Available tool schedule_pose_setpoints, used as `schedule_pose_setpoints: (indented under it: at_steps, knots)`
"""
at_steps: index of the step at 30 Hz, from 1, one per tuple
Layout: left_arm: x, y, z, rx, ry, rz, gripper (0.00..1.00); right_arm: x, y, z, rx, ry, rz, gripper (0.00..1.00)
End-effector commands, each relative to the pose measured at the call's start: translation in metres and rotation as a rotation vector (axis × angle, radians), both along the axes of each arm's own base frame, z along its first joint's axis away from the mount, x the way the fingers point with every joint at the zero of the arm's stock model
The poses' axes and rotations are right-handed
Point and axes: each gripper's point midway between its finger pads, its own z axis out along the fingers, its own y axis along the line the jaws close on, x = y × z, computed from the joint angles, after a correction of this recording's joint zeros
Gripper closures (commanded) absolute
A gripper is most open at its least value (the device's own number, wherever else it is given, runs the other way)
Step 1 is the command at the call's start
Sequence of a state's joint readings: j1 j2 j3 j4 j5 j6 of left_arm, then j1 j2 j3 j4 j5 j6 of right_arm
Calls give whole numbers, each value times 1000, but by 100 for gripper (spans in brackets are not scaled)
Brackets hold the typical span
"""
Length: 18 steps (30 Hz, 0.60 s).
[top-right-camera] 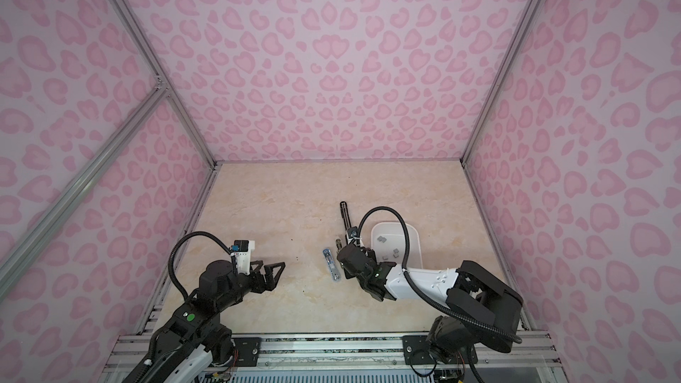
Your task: Load the staples into the stapler
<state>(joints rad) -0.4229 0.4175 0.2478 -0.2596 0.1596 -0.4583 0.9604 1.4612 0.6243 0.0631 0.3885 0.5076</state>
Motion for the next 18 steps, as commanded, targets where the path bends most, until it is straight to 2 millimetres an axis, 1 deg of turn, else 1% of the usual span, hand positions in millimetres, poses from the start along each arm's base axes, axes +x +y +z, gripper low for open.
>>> schedule_pose_setpoints:
  at_steps: [1,14,18]
  knots:
    - [4,-4,10,-13,-38,-17,2,3,1,0,3,-19,-5,92]
    - [4,-3,8,-10,-34,-10,1,1,0,-7,-3,-8,-2,92]
    - [4,-3,8,-9,-35,-8,1,2,1,-4,4,-11,1,92]
